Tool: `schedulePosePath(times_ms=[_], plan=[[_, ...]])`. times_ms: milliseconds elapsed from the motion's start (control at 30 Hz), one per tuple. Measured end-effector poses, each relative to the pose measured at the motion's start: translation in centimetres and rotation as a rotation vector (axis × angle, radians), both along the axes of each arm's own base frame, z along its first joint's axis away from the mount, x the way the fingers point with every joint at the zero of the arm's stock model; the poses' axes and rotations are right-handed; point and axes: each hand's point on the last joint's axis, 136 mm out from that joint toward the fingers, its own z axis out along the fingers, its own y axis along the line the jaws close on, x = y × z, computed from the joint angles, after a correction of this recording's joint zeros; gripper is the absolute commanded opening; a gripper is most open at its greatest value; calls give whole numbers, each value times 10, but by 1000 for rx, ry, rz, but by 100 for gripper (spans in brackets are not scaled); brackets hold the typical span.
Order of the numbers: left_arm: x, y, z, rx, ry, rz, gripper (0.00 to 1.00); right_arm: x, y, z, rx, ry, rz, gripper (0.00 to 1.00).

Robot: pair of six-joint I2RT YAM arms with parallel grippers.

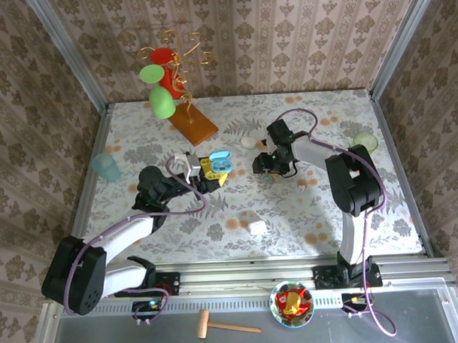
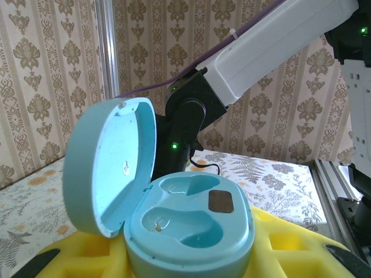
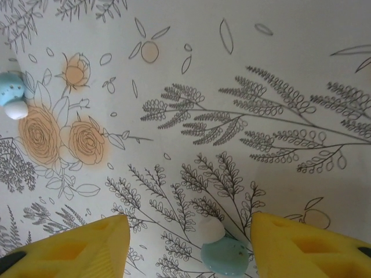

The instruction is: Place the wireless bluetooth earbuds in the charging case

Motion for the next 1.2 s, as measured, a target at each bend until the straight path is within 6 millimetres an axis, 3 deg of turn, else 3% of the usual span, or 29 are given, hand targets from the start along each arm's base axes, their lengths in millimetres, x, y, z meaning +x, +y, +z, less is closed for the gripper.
schedulePosePath(times_ms=[333,600,767,967,1200], plan=[[0,0,-1,1,3,0,25,-23,8,-5,-6,38,46,53],[1,-1,-3,4,8,0,25,-35,26,36,54,-25,100,54],[2,-1,-2,0,0,0,25,-18,24,45,11,-70,109,55],[1,-2,-2,-1,-3,-3,25,5,24,25,-25,-61,126,55],[1,-3,-2,-1,-2,-6,25,-2,11,1,-34,8,136,55]])
